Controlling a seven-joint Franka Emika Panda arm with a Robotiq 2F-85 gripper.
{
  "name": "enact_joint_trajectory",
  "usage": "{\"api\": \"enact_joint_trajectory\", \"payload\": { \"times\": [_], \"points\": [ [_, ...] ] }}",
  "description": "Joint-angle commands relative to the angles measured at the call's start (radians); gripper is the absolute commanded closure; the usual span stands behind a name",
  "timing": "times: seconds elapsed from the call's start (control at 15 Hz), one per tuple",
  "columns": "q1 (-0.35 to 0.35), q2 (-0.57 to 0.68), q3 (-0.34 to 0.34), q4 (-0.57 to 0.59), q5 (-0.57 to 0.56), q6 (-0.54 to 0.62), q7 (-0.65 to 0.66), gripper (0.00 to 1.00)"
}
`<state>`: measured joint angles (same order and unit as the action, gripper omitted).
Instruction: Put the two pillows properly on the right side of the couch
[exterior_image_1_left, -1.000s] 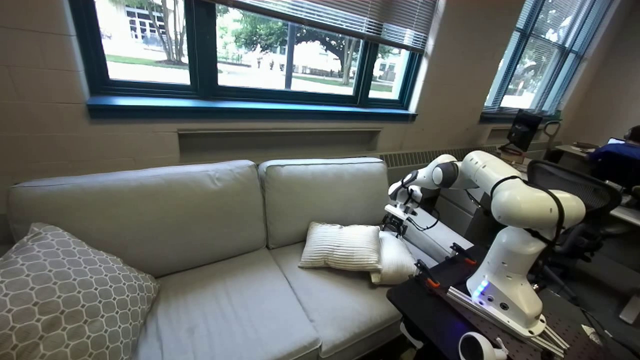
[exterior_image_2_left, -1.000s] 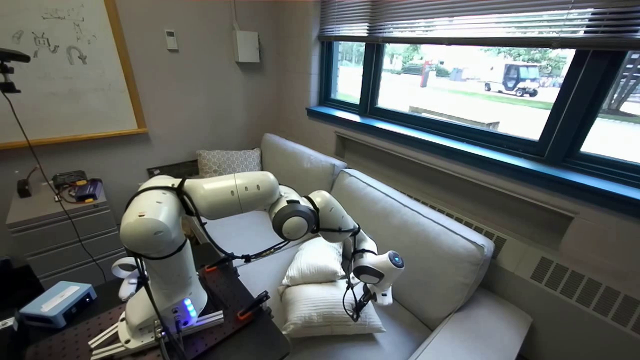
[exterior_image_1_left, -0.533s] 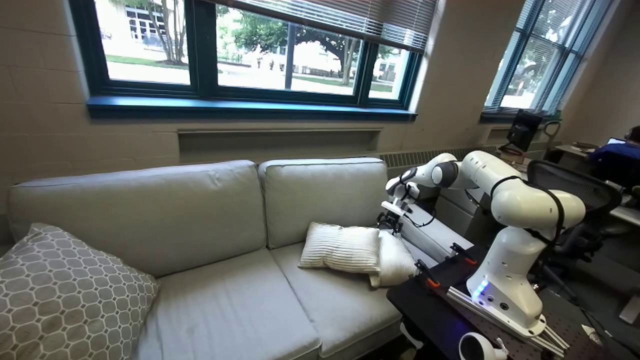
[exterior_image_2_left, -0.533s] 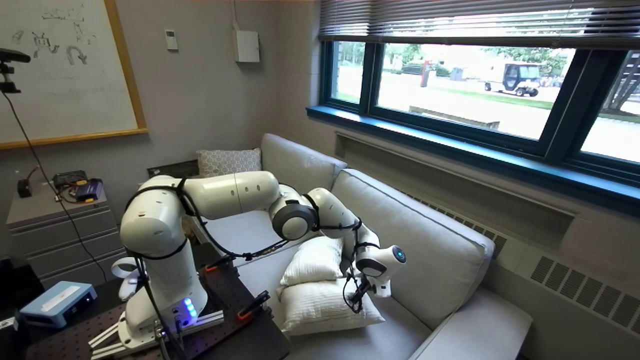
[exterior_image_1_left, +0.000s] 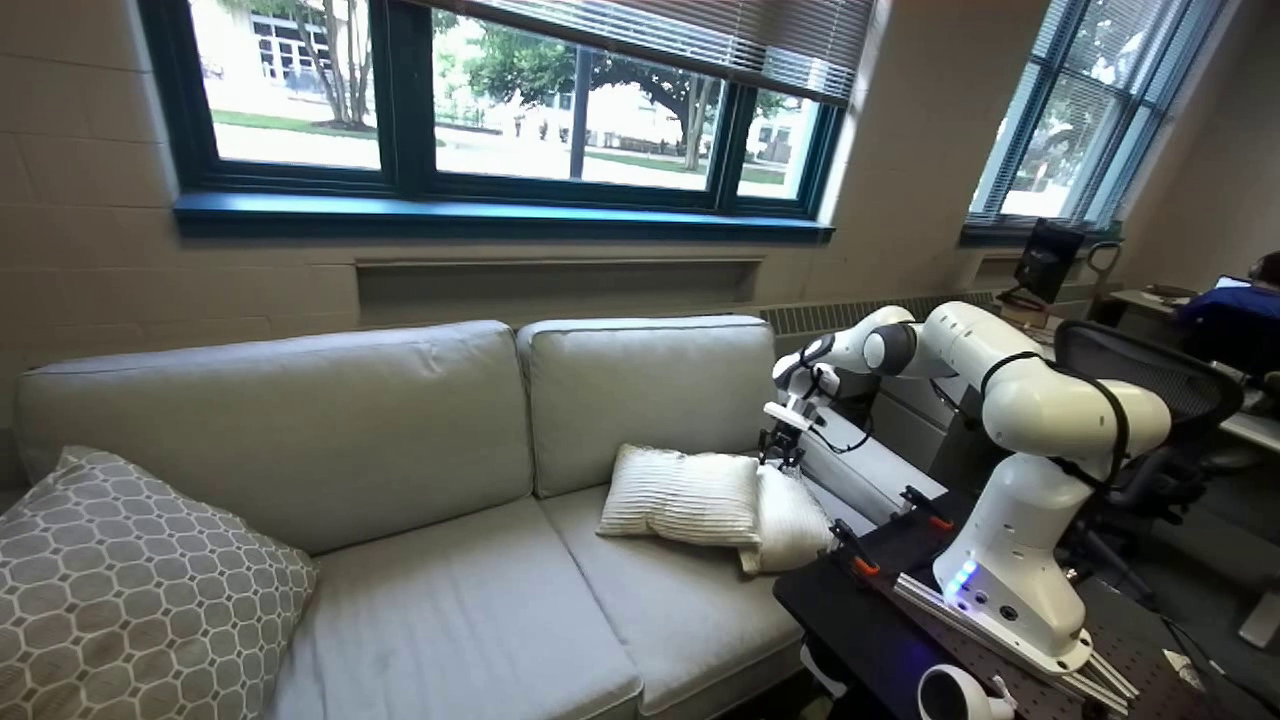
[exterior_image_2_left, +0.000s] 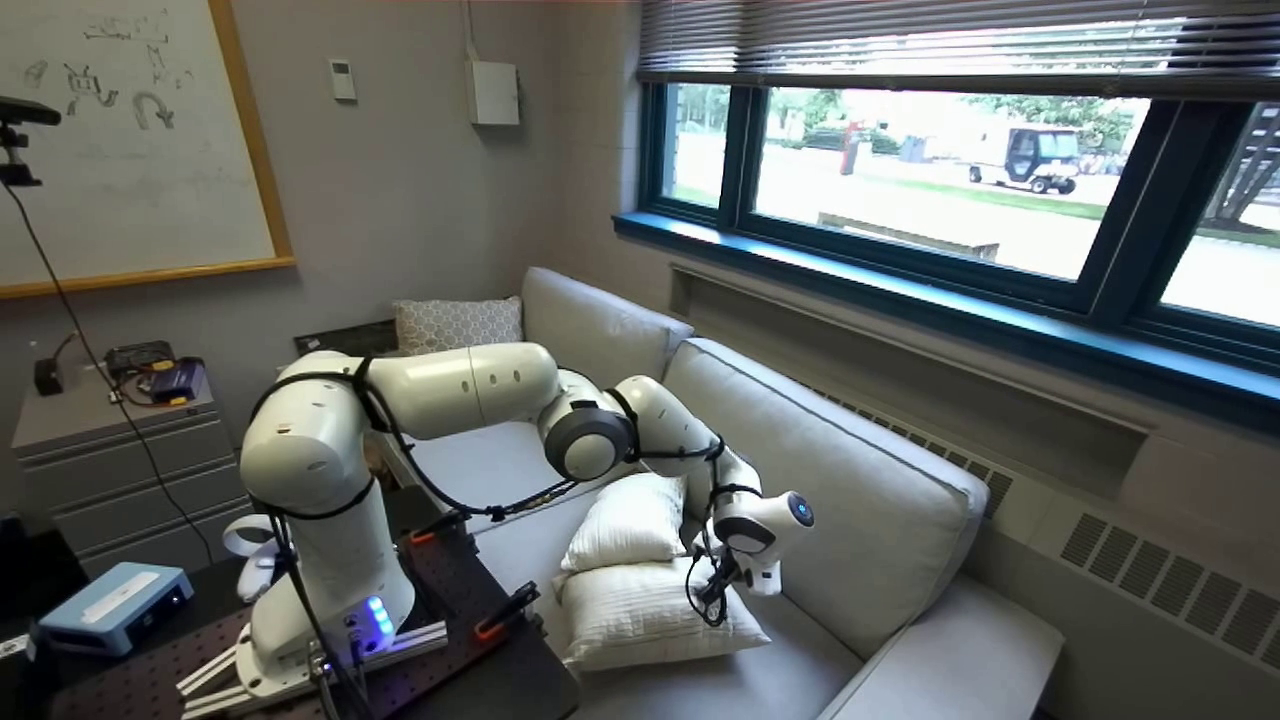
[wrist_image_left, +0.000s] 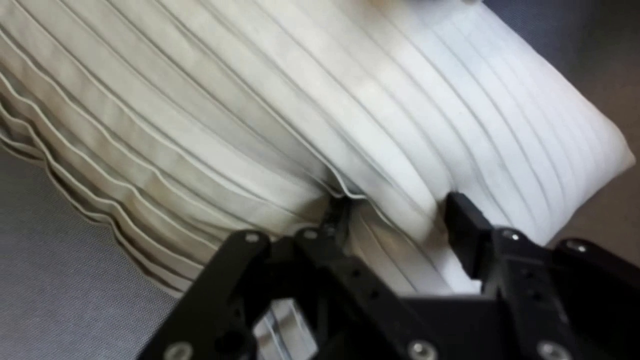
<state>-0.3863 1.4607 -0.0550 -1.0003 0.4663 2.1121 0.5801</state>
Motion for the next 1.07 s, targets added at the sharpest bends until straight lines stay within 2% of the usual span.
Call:
{"api": "enact_joint_trajectory", "payload": {
  "times": [0.0,0.2,0.53,0.6,0.67,0.73,0.8,0.93,1.0],
  "points": [
    [0.001,0.03,0.006,0.054,-0.008,-0.042,0.023,0.79],
    [0.004,0.03,0.006,0.057,-0.009,-0.051,0.023,0.99],
    [0.018,0.029,-0.002,0.068,-0.03,-0.095,0.018,1.0],
    [0.028,0.028,-0.014,0.077,-0.051,-0.118,0.016,0.74],
    [0.039,0.005,-0.026,0.045,-0.066,-0.128,0.008,0.74],
    [0.019,0.0,-0.009,0.024,-0.037,-0.079,0.0,0.68],
    [0.023,-0.001,-0.012,0.025,-0.039,-0.079,0.0,0.85],
    [0.023,-0.001,-0.012,0.025,-0.039,-0.076,0.0,0.7],
    [0.022,-0.001,-0.012,0.025,-0.039,-0.076,0.0,0.42]
  ]
}}
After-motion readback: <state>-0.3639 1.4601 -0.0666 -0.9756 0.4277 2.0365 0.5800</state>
